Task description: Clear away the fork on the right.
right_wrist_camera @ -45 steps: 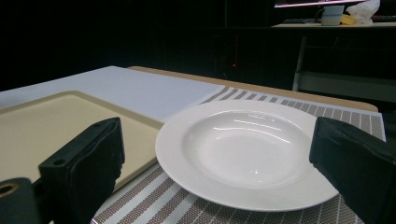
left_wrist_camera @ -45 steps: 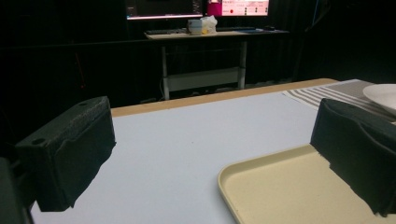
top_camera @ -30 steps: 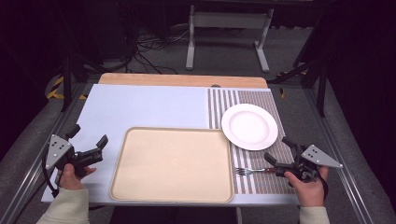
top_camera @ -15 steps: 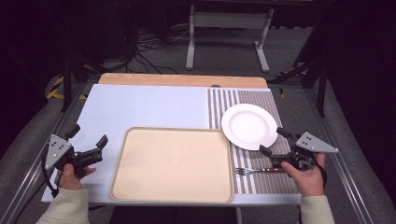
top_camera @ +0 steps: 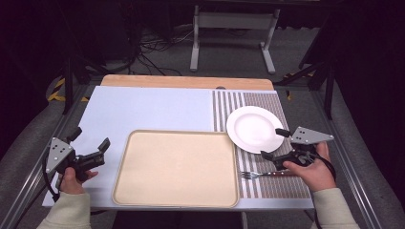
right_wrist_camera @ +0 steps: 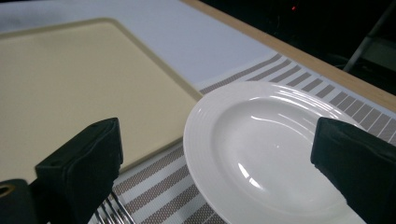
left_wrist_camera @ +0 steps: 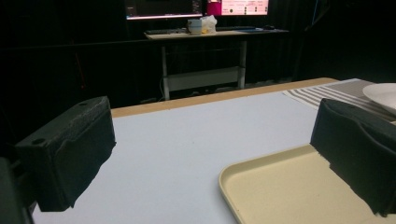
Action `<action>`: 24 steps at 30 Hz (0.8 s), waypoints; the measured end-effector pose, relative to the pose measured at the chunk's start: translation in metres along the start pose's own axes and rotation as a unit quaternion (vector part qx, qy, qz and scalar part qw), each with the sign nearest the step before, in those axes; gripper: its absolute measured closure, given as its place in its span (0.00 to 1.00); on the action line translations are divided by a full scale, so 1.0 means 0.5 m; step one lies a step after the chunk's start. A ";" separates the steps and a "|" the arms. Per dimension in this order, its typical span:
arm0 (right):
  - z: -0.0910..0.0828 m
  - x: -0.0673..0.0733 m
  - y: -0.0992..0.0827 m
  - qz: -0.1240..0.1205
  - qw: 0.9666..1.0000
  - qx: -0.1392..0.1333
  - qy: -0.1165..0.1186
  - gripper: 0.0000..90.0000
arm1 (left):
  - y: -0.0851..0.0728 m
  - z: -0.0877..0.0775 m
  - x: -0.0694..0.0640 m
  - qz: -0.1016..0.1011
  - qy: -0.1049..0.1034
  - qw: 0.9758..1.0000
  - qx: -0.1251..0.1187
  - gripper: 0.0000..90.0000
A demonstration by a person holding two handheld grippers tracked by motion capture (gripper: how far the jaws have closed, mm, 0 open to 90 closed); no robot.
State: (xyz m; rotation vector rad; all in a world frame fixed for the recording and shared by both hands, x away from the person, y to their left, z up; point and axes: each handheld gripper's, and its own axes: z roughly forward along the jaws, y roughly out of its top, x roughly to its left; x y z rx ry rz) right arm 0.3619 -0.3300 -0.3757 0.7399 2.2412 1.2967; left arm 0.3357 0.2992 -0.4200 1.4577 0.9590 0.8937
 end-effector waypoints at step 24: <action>0.024 -0.002 0.028 -0.084 0.980 0.177 0.045 0.06 | 0.001 -0.002 0.004 -0.001 0.002 1.000 -0.001 0.01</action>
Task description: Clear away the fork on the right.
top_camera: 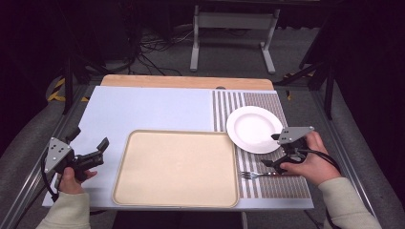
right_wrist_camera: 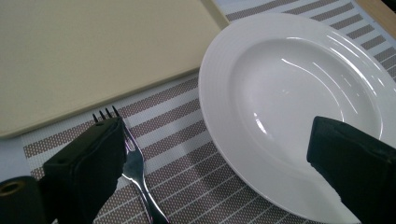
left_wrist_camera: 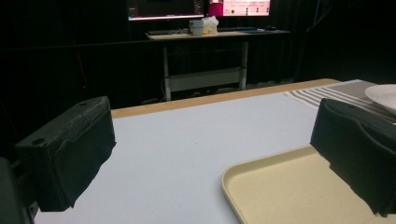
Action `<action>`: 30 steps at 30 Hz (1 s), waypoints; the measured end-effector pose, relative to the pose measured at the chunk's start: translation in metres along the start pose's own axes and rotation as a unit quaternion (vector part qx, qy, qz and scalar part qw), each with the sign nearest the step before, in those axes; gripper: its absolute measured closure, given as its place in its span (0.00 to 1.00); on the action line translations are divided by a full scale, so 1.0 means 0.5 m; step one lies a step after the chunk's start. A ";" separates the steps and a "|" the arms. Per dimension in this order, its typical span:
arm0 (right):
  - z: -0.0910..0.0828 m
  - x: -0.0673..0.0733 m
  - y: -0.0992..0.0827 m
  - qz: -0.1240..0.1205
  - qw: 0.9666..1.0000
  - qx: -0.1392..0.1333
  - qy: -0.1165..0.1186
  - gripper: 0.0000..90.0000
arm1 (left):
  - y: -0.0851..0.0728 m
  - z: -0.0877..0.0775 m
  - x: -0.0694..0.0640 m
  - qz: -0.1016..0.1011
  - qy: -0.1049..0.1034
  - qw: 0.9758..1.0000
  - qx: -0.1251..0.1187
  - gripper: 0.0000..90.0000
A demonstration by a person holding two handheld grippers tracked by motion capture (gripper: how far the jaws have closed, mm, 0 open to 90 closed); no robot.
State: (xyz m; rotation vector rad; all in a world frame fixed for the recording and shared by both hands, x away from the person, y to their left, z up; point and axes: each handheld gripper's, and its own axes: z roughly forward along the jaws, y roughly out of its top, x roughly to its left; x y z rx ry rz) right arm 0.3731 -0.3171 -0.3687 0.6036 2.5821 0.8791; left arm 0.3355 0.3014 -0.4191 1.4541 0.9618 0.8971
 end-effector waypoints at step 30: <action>0.045 0.008 0.010 -0.060 0.984 0.157 0.060 0.10 | 0.001 -0.001 0.004 0.000 0.002 1.000 -0.003 0.01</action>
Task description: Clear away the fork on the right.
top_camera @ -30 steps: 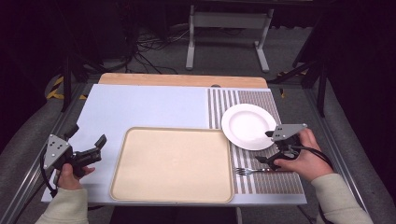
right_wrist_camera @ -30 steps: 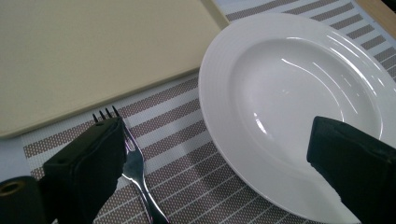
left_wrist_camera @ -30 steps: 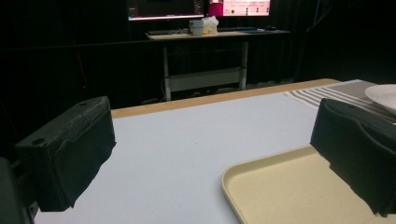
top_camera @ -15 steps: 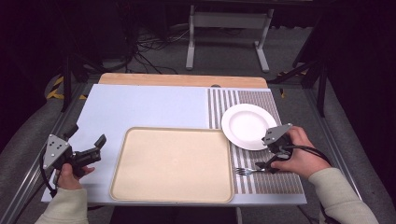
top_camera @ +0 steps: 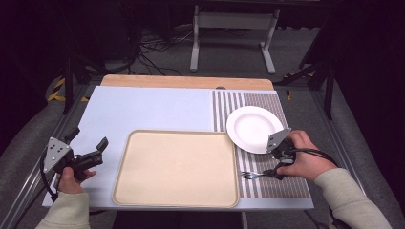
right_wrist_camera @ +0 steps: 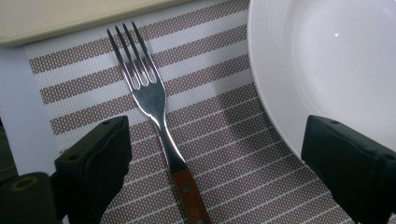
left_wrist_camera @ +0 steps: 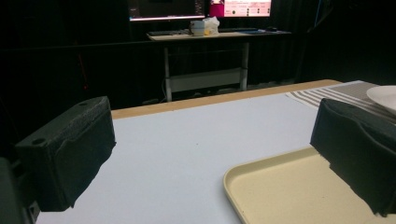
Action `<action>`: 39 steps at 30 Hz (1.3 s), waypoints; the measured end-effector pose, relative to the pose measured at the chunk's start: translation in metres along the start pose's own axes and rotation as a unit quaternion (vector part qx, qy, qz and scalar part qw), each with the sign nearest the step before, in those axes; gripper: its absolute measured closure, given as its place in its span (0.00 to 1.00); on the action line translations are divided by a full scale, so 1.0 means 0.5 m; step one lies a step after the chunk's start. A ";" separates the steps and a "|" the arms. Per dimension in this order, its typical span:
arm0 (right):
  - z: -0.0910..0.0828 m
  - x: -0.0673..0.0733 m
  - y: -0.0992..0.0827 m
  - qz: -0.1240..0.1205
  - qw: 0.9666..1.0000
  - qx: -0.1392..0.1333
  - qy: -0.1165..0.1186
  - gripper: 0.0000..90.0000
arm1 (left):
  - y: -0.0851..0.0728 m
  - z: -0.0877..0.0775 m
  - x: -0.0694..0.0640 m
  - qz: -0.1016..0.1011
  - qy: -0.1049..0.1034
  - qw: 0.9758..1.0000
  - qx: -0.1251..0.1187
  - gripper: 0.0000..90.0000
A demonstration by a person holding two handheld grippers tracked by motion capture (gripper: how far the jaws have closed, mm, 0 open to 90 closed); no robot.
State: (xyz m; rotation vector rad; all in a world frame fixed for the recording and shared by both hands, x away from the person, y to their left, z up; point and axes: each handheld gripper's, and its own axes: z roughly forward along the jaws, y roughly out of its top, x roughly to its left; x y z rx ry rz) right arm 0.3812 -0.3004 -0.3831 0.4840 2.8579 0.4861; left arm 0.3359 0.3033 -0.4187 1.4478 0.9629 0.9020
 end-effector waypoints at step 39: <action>0.065 0.005 0.003 -0.123 0.973 0.177 0.085 0.75 | -0.001 0.001 0.001 0.000 -0.003 1.000 0.002 0.01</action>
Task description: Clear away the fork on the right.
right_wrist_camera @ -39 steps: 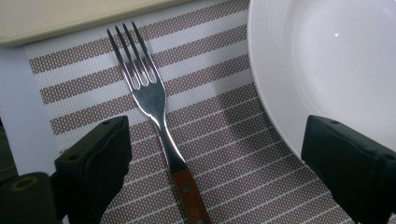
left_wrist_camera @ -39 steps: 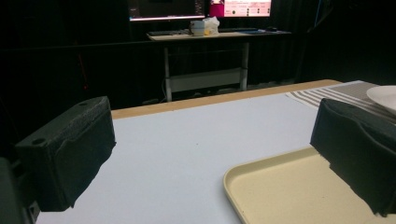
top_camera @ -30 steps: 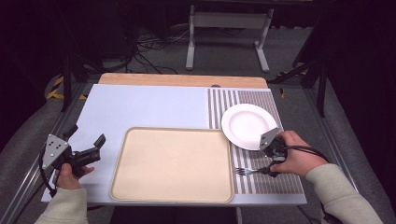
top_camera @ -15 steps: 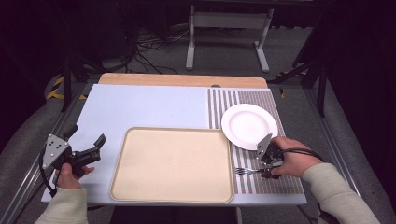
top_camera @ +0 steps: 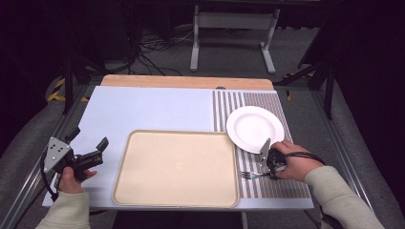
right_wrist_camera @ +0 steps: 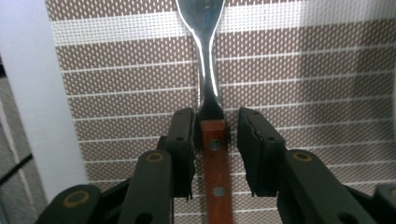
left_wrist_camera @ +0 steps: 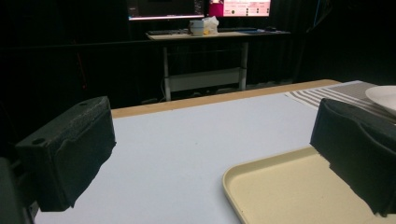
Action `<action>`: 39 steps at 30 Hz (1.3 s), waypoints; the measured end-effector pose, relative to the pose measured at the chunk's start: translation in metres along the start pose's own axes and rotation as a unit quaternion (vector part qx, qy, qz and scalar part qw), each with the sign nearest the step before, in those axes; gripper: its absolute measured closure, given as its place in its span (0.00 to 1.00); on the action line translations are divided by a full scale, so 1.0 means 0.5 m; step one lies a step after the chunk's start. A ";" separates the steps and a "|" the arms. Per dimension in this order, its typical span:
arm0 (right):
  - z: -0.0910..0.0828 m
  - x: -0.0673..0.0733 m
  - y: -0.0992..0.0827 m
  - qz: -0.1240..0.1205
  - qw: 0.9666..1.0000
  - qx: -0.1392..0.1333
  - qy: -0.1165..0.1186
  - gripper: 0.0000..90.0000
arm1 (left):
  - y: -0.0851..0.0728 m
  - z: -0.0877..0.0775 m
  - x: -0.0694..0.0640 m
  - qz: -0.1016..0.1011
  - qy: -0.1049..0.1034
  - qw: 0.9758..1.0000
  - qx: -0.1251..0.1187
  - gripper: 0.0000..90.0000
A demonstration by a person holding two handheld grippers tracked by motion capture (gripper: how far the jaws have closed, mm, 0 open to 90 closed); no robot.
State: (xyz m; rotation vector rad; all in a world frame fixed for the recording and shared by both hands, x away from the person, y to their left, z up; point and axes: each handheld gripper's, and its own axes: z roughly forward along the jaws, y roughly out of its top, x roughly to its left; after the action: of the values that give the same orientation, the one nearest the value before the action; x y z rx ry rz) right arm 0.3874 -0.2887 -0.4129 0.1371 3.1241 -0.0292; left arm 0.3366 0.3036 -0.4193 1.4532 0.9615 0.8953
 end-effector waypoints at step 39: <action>-0.102 -0.002 0.005 0.003 0.999 -0.029 -0.032 0.87 | 0.002 0.000 -0.001 0.001 -0.004 1.000 -0.002 0.01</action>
State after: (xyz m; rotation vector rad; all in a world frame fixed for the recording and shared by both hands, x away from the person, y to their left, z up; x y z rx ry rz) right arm 0.3878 -0.2854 -0.3620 0.1423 3.0574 0.0554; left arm 0.3363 0.3031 -0.4185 1.4535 0.9532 0.8917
